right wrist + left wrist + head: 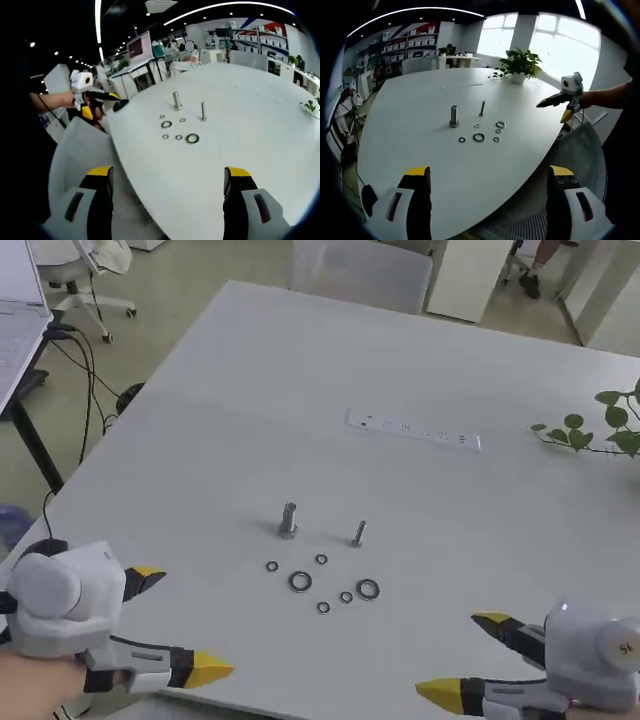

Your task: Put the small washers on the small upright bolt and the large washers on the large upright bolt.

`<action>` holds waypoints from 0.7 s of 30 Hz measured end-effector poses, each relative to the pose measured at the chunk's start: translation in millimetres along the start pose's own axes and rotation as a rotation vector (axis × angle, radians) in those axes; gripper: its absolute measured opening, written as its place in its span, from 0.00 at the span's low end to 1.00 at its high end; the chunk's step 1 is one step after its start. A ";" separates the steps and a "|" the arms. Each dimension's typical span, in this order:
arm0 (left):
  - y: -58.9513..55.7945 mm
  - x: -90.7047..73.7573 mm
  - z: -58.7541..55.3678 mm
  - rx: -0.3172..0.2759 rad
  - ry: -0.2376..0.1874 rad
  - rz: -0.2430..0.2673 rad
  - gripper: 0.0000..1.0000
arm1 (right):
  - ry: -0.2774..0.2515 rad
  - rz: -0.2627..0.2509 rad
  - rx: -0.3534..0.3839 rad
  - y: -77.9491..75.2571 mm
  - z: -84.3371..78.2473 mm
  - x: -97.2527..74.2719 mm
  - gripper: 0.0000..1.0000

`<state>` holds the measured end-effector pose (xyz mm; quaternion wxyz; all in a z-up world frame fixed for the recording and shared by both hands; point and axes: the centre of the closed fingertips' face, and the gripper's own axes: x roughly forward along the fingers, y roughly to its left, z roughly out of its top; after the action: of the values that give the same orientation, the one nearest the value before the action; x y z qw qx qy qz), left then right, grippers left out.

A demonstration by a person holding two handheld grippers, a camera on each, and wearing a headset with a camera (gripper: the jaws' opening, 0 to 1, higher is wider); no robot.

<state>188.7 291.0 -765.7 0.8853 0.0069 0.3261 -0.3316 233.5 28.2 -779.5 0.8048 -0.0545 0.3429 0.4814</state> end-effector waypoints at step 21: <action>-1.9 11.2 7.9 -0.013 0.002 -0.024 0.91 | 0.102 0.019 -0.159 -31.8 26.8 32.3 0.86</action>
<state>198.4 281.2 -765.6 0.8810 -0.0026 0.3291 -0.3399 282.5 46.4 -786.4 0.7748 -0.1394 0.3447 0.5113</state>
